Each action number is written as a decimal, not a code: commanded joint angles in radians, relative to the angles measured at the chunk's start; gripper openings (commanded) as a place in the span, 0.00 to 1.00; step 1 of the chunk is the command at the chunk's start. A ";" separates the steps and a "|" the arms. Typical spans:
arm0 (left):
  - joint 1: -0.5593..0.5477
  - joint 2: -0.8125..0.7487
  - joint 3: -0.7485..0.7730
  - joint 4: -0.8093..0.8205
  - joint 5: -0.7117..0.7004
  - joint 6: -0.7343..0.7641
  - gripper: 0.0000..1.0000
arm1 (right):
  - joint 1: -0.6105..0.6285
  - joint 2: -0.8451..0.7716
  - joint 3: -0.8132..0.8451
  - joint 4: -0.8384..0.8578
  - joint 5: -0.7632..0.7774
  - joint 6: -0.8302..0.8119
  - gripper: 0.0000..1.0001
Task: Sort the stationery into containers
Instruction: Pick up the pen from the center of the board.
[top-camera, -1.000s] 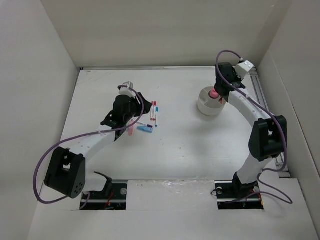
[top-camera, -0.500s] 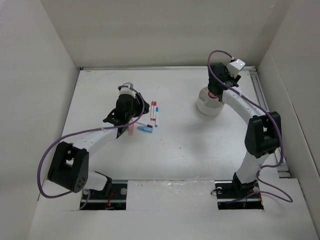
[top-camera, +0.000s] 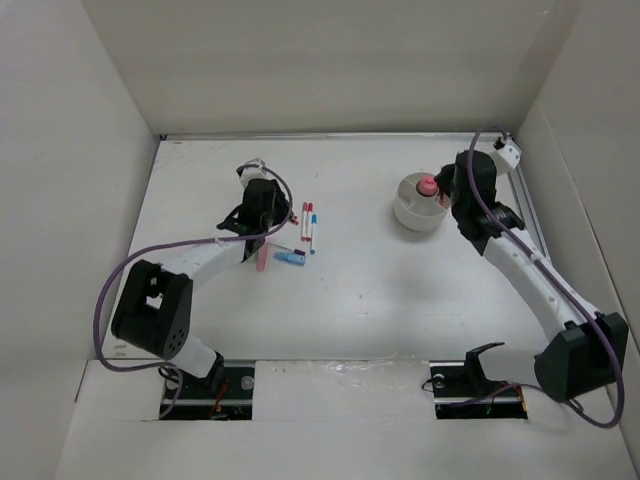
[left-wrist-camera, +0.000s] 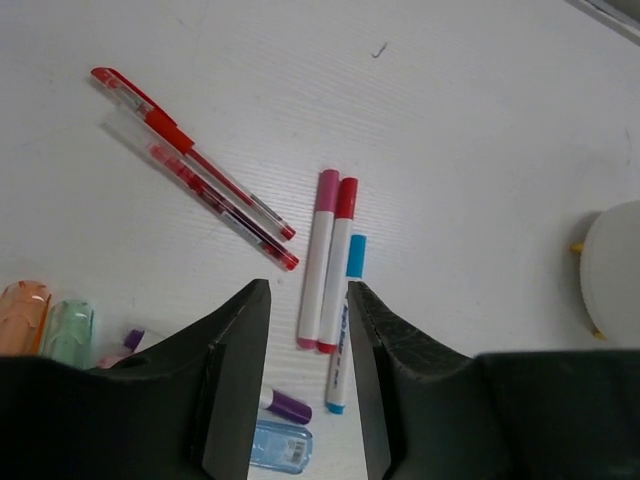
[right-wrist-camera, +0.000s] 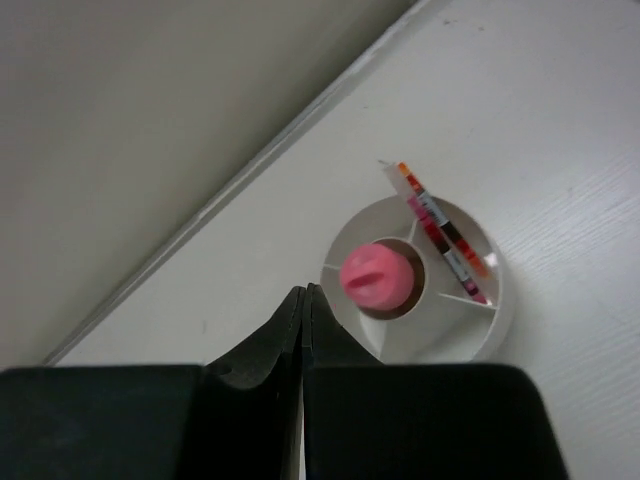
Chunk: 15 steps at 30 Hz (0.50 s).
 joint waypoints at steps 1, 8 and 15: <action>-0.003 0.058 0.071 -0.040 -0.108 -0.025 0.33 | 0.047 -0.077 -0.129 0.149 -0.205 0.063 0.00; 0.050 0.224 0.203 -0.118 -0.144 -0.091 0.16 | 0.152 -0.174 -0.256 0.158 -0.262 0.053 0.11; 0.050 0.344 0.325 -0.219 -0.144 -0.177 0.16 | 0.182 -0.192 -0.302 0.158 -0.324 0.053 0.38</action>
